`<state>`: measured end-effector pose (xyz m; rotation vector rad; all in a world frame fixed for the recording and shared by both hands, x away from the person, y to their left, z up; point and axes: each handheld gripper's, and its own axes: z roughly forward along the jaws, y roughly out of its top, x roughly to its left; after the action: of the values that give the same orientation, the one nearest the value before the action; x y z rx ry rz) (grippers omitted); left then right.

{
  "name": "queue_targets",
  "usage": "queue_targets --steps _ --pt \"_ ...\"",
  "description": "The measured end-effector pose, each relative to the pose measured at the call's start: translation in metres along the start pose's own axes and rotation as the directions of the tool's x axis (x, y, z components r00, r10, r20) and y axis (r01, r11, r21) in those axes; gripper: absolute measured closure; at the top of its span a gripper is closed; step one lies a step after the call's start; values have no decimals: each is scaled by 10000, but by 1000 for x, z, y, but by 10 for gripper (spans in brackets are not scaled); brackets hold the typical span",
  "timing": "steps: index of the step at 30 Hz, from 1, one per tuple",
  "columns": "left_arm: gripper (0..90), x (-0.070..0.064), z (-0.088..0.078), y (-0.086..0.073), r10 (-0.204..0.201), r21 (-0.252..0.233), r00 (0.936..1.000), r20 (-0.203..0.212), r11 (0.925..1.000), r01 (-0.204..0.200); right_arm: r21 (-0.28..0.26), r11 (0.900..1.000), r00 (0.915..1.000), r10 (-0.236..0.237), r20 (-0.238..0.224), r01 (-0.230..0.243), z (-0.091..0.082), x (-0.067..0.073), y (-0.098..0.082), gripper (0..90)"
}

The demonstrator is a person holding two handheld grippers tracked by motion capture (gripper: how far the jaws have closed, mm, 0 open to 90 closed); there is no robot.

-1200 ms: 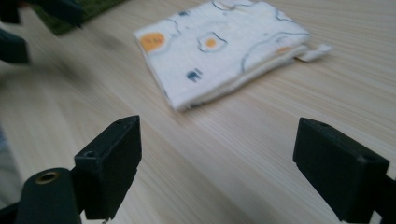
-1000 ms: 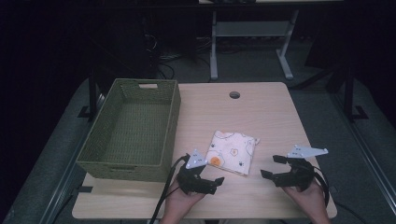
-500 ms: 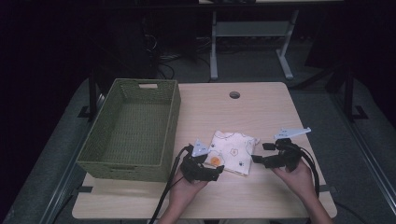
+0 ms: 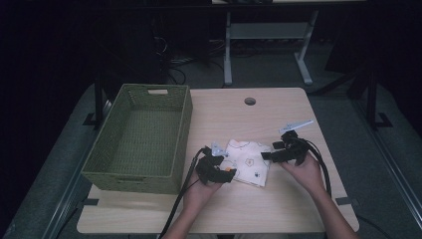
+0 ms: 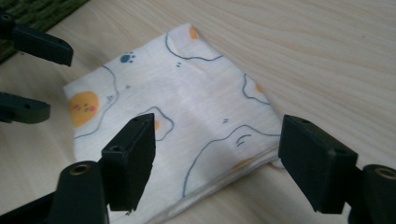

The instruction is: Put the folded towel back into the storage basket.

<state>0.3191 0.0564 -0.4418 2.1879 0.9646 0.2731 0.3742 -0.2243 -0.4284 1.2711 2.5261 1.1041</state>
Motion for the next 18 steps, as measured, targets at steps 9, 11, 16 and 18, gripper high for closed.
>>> queue_targets --steps 9,11,16,18 --pt "425 9 15 -1 -143 693 9997 -174 9975 155 473 9987 9994 159 305 -173 16 -10 -2 308" --pt "438 10 16 -1 -137 738 9998 -149 9972 147 516 9985 9992 142 374 -161 18 -10 -2 310" --pt "496 9 18 -1 45 977 9999 -158 9952 -29 733 9972 9979 124 641 -171 27 -12 -2 340" --pt "518 9 19 -1 93 1043 9999 -95 9945 -83 836 9964 9973 97 730 -158 30 -13 -2 350"
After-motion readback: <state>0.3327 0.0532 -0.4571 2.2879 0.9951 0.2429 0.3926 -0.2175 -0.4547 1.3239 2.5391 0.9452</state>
